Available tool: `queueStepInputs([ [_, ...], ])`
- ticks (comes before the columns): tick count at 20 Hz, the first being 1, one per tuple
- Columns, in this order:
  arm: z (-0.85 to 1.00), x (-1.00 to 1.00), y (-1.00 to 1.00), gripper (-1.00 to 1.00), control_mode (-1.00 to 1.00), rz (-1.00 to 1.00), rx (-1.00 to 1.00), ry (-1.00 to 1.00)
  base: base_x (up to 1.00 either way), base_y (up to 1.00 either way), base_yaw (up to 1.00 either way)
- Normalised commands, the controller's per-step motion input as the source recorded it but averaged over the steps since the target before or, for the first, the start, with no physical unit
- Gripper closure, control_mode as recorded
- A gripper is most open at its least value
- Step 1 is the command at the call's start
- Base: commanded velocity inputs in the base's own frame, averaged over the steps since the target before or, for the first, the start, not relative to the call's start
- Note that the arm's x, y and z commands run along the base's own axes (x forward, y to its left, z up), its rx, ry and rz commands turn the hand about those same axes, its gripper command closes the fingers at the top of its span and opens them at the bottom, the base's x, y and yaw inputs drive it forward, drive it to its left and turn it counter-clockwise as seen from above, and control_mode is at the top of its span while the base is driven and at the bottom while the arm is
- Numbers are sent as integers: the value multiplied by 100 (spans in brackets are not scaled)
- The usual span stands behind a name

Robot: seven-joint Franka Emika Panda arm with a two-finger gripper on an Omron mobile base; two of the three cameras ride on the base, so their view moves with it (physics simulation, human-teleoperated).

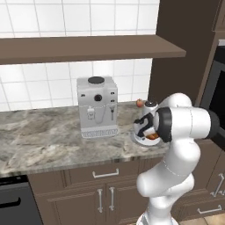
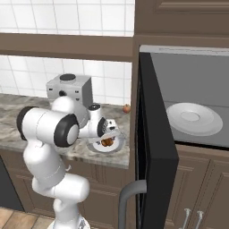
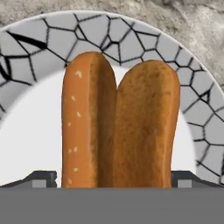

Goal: Pick the hotdog bun from the counter and place it in the microwave.

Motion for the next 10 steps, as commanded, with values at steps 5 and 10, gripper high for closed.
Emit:
queueStepInputs([
  [5,-32,0,0,-100,-100,0,0,2,0,0,0],
  [10,-42,0,0,100,-100,0,0,0,0,0,0],
])
